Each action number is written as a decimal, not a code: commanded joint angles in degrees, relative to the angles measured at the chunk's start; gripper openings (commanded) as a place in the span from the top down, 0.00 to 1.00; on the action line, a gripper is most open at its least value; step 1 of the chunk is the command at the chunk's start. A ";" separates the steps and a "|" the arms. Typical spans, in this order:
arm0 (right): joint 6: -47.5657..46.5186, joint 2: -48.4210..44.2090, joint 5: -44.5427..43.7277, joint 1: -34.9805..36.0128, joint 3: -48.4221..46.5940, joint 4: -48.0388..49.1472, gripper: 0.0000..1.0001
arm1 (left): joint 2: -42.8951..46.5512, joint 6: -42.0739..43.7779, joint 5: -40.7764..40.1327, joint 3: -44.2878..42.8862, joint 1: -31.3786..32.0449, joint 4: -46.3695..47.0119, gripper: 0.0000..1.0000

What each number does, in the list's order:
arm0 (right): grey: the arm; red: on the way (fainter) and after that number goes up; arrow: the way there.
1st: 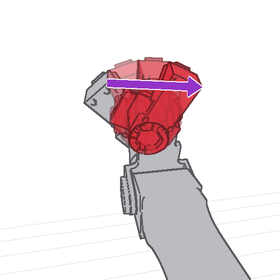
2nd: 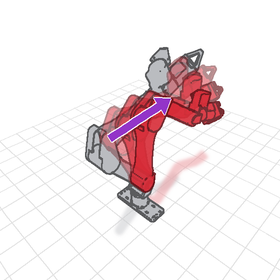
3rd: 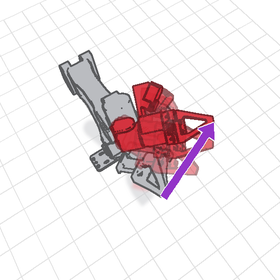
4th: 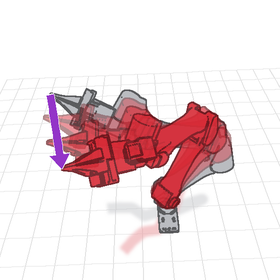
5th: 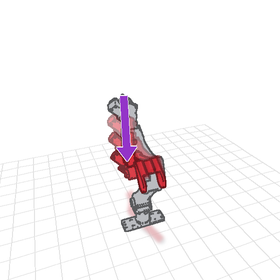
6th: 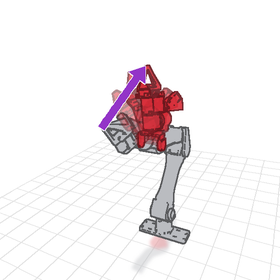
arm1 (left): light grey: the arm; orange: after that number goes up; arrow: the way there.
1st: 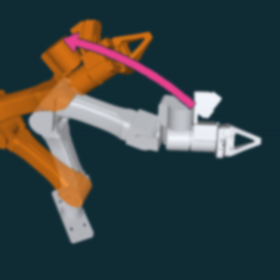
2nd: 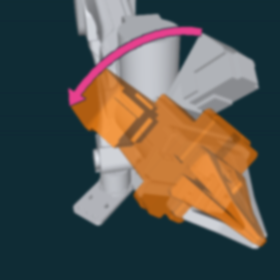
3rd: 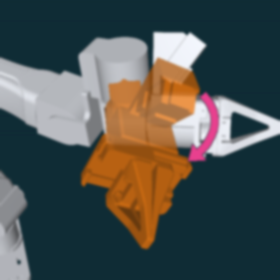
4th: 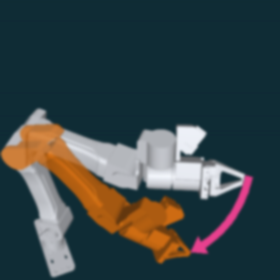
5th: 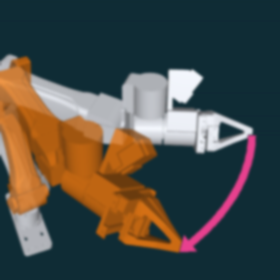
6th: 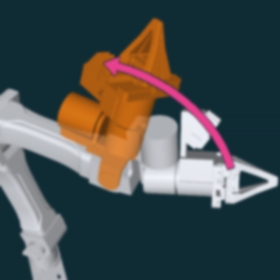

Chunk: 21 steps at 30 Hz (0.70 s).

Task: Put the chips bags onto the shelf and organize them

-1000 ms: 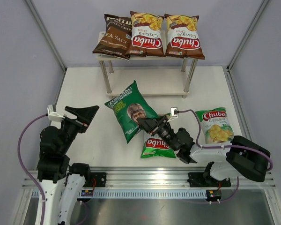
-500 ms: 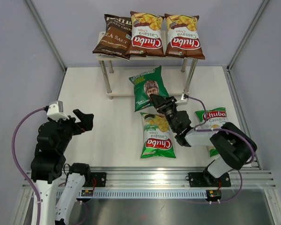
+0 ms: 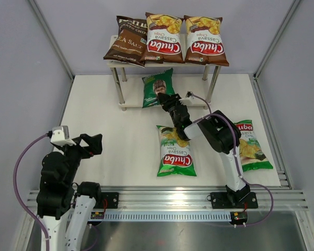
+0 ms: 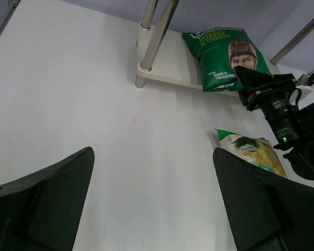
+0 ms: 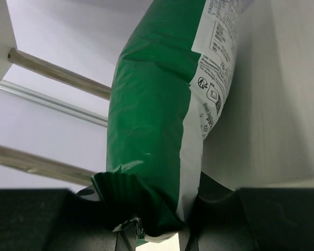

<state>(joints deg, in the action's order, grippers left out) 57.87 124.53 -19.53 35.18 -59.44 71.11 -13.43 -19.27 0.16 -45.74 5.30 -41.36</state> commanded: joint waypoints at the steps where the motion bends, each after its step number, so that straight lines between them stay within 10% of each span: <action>1: 1.37 0.62 -1.30 -0.11 -10.05 1.61 0.81 | 0.86 1.25 -0.87 0.47 1.28 3.31 0.01; 21: 13.59 11.17 -8.24 7.36 -31.34 -38.31 0.73 | 2.71 1.25 -1.13 0.74 2.70 3.66 0.01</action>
<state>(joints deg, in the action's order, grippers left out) 69.32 134.85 -24.56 40.88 -86.94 39.94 -11.33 -19.22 -0.01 -45.23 7.62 -40.58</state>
